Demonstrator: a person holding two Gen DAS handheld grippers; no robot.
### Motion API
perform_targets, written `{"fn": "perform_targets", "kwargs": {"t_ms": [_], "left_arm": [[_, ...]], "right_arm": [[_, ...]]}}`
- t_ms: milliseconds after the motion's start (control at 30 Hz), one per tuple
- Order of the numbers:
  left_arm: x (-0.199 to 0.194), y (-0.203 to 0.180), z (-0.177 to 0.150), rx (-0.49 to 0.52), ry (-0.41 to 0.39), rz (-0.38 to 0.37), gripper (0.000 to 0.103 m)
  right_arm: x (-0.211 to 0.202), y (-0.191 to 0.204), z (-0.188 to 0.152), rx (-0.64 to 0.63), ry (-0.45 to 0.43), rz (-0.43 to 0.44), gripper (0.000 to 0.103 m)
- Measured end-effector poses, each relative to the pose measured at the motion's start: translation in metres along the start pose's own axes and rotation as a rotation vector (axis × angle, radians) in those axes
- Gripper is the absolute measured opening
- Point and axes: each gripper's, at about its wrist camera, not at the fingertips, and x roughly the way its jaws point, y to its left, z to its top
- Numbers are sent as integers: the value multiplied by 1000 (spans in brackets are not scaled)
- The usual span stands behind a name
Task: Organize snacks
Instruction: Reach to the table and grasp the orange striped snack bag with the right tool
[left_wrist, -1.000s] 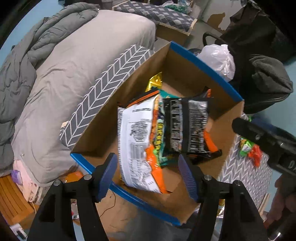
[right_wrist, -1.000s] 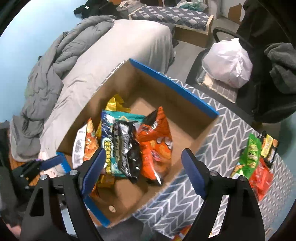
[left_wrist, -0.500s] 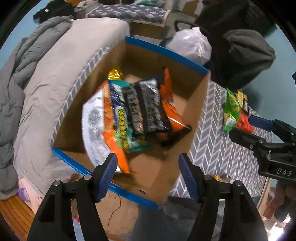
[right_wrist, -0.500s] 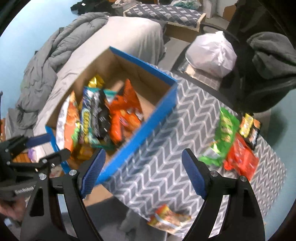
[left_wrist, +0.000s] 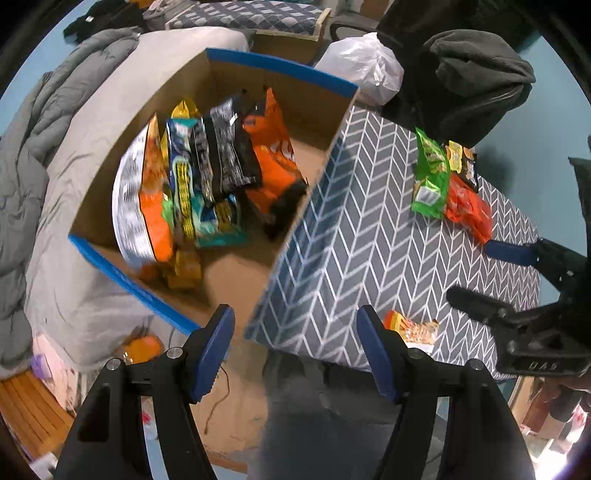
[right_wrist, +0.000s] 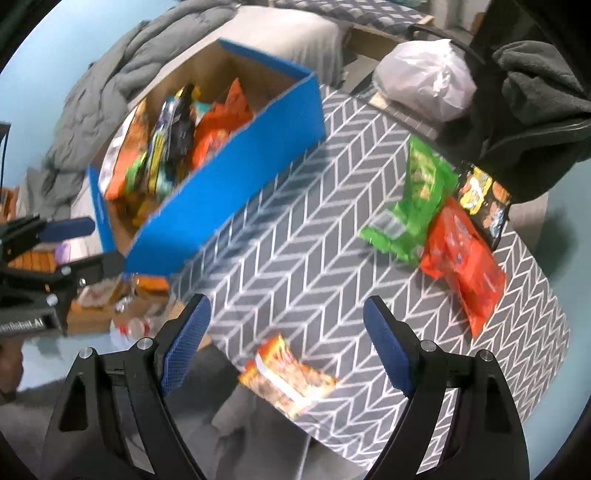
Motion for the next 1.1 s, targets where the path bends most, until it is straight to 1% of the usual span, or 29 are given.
{"fn": "perform_targets", "kwargs": {"t_ms": [267, 400, 567, 733, 867, 1100], "left_arm": [[12, -12, -45, -115, 39, 27, 70], [25, -16, -66, -176, 61, 37, 70], [43, -18, -87, -261, 90, 47, 70], [59, -15, -106, -321, 119, 57, 70], [66, -12, -114, -341, 141, 62, 70], [74, -6, -116, -342, 135, 57, 70]], "right_arm": [[30, 2, -43, -178, 90, 54, 85], [48, 4, -61, -267, 133, 56, 85], [64, 7, -73, -337, 171, 64, 85], [81, 11, -80, -385, 215, 70, 85], [95, 17, -85, -425, 237, 64, 86], [115, 23, -89, -460, 254, 42, 85]]}}
